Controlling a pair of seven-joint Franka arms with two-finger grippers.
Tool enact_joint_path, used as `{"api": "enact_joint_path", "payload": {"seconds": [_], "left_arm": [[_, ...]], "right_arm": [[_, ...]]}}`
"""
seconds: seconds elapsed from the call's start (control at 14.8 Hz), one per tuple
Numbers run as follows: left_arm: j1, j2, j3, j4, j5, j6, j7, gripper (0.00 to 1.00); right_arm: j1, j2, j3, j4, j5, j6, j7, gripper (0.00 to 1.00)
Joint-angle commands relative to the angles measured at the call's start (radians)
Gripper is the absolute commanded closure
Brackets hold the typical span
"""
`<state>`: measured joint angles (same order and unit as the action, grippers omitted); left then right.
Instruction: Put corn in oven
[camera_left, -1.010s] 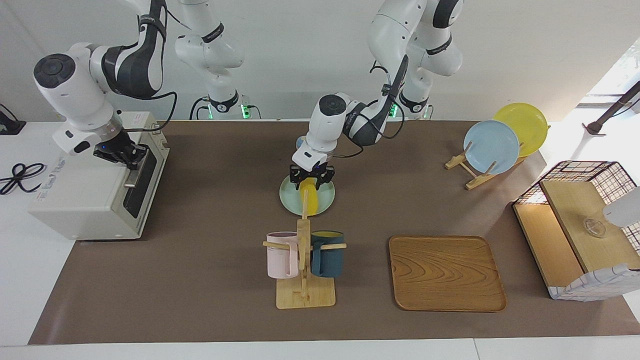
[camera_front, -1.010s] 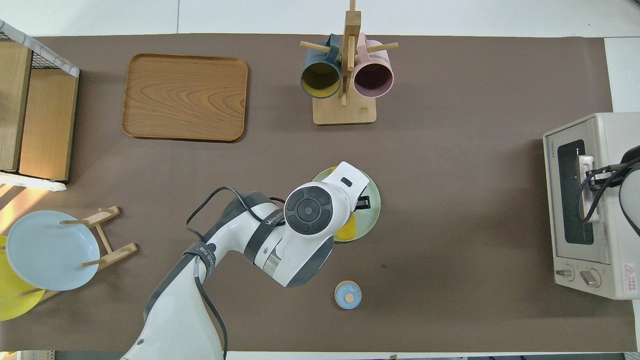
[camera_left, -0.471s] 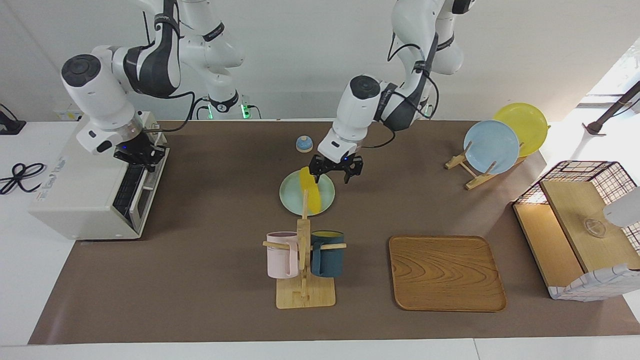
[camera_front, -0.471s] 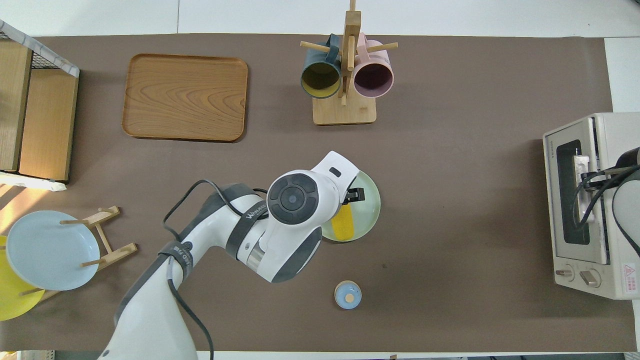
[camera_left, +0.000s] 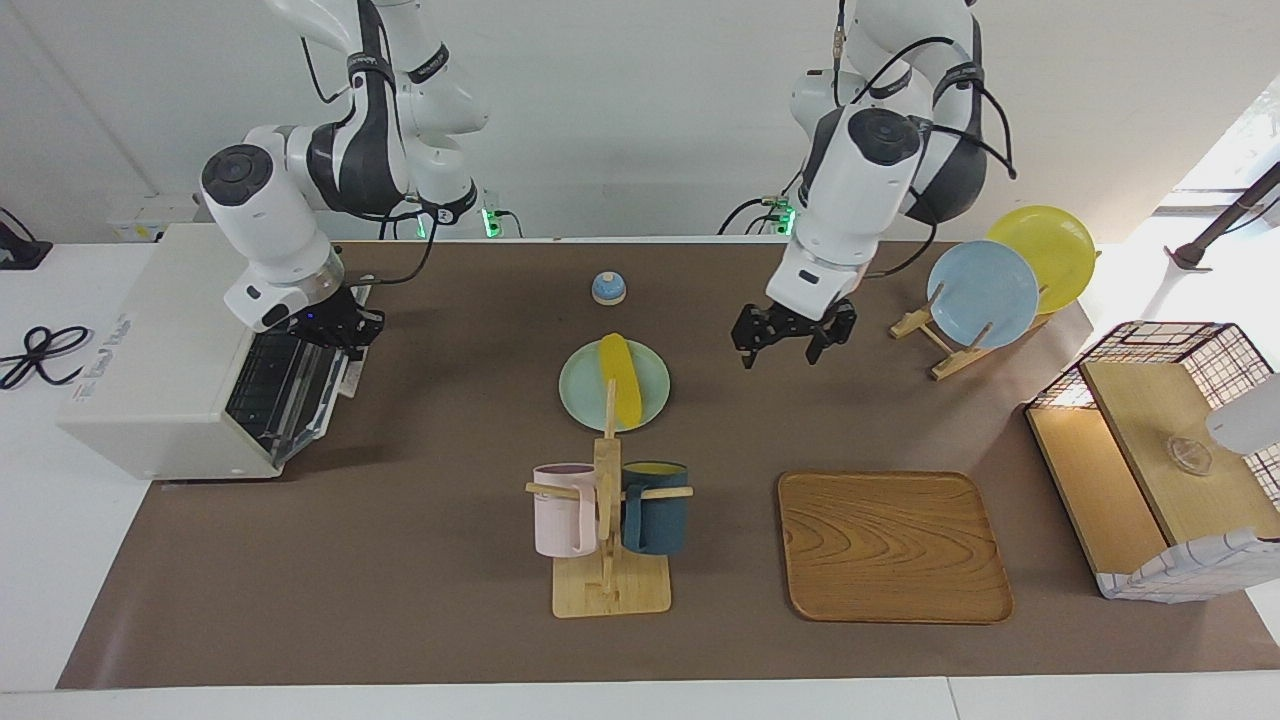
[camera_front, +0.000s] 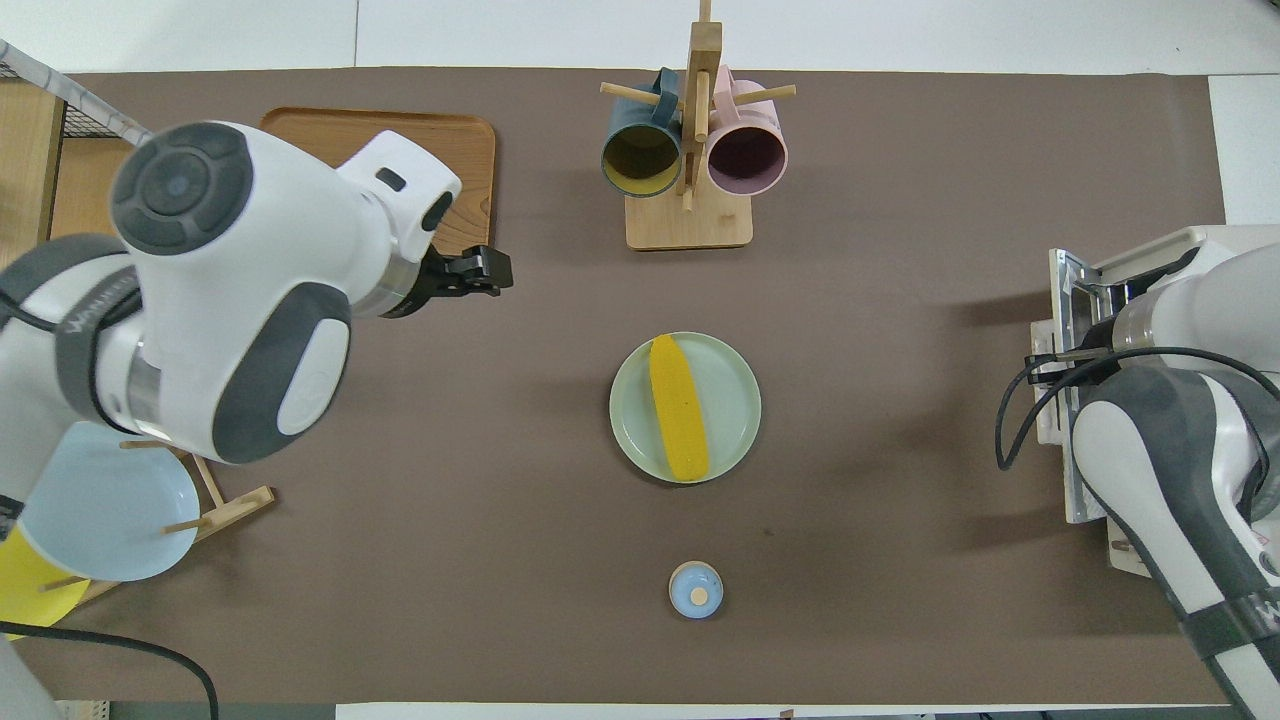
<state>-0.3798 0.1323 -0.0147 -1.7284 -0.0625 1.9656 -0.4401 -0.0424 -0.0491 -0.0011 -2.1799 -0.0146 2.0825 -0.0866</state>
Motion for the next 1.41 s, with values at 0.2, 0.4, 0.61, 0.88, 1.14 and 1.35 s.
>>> {"api": "enact_joint_path", "payload": {"seconds": [0.2,0.4,0.61,0.88,1.14,1.35], "left_arm": [[0.2,-0.068,-0.011,0.016,0.02,-0.143,0.26,0.0],[0.231,-0.118,-0.011,0.016,0.074,-0.227,0.326,0.0],[0.243,-0.152,-0.011,0.007,0.086,-0.278,0.327,0.0],[0.248,-0.163,-0.013,0.006,0.086,-0.291,0.317,0.0],[0.249,-0.168,-0.014,0.004,0.076,-0.278,0.317,0.0],[0.278,-0.168,-0.022,-0.01,0.057,-0.271,0.327,0.0]], "right_arm": [[0.004,0.064,-0.017,-0.135,-0.008,0.247,0.005,1.0],[0.012,0.077,-0.017,-0.155,-0.008,0.274,0.028,1.0],[0.013,0.089,-0.017,-0.176,-0.008,0.32,0.03,1.0],[0.044,0.092,-0.016,-0.178,-0.001,0.323,0.073,1.0],[0.197,0.101,-0.016,-0.135,0.198,0.318,0.103,0.75],[0.381,0.142,-0.016,0.013,0.234,0.257,0.334,0.75]]}}
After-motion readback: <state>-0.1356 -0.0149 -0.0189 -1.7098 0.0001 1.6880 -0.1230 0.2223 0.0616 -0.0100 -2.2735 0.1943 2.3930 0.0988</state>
